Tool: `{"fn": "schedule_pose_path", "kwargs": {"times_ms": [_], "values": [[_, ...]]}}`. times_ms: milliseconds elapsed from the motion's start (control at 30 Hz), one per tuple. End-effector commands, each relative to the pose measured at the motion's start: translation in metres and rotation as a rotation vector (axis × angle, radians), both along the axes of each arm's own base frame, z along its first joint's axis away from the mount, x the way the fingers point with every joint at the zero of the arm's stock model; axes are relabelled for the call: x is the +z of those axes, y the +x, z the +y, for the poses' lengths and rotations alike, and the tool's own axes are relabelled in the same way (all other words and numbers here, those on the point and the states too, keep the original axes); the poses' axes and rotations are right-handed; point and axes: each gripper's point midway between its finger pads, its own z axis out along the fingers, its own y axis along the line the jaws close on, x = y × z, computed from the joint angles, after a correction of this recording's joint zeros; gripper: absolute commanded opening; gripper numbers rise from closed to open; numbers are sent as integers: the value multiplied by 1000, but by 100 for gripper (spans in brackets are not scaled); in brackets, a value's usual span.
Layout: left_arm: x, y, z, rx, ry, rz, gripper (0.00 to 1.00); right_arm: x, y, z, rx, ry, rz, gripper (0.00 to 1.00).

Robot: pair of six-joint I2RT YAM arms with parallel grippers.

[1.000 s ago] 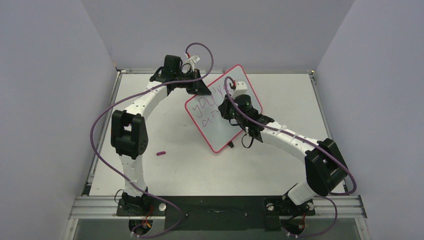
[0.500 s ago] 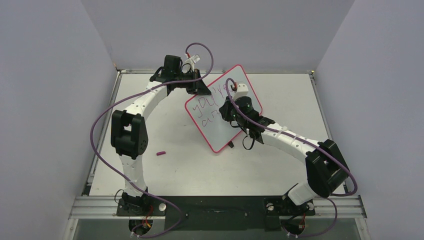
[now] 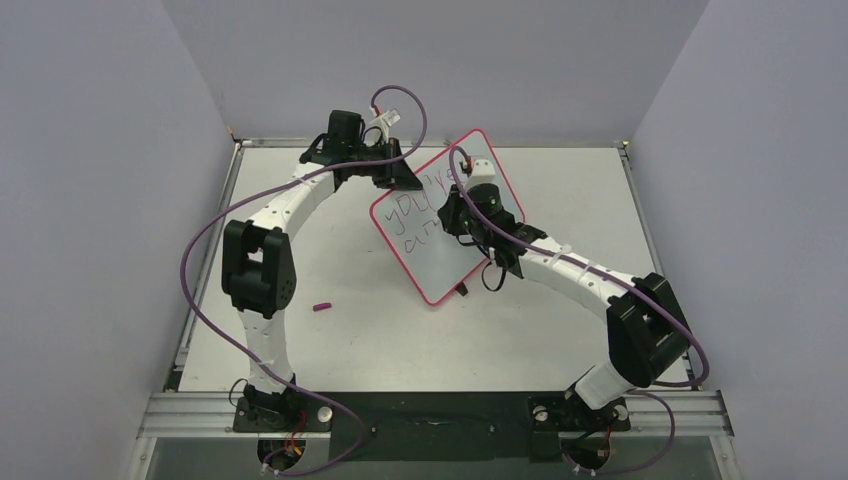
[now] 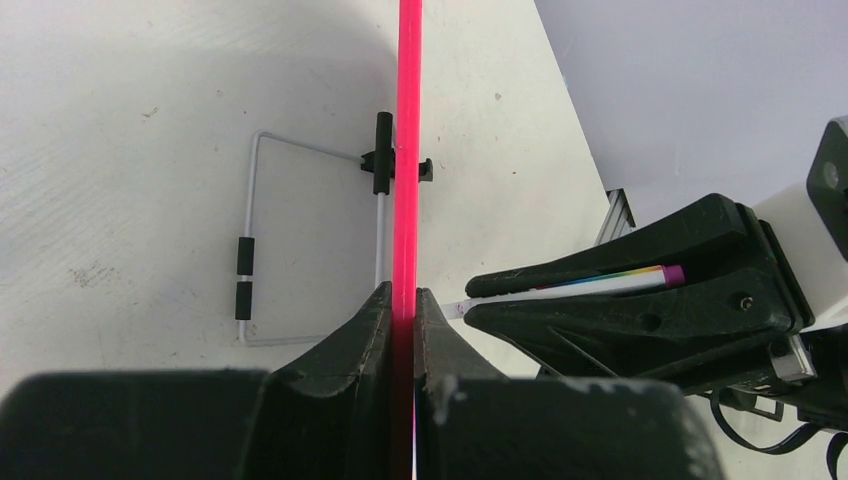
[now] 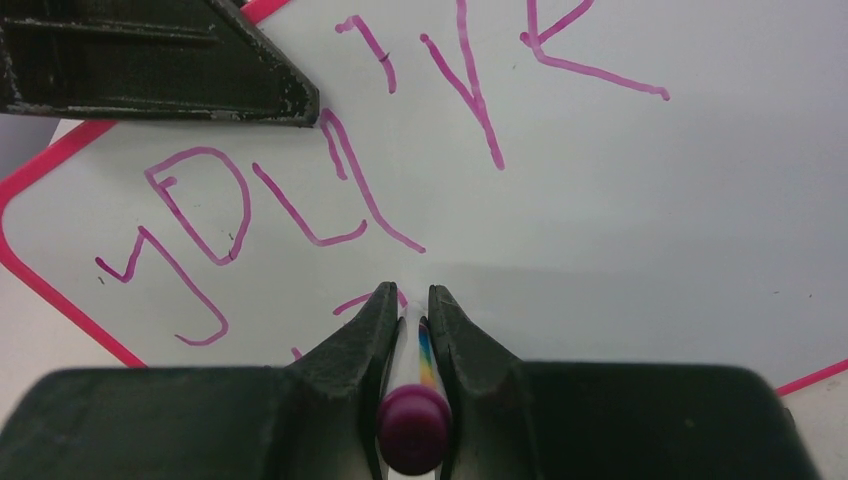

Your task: Write a sentence on the whiteboard

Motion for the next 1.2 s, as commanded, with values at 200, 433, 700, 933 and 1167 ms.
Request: {"fn": "schedule_pose_path", "kwargs": {"times_ms": [200,433,700,933,1167], "values": [[61,-21,-9,-69,-97,-97,0,11,24,-9,-68,35,-15,0],[61,-21,-9,-69,-96,-98,0,5,25,-12,-69,39,2,0],[61,-21,-9,-69,-97,-97,0,-12,10,-18,-63,47,33,0],[61,-20,-9,-69,-98,-98,0,-12,2,-24,-70,49,32,0],[60,-20,-10,-71,-101,-96,0,19,2,-25,-63,82,-38,0]]}}
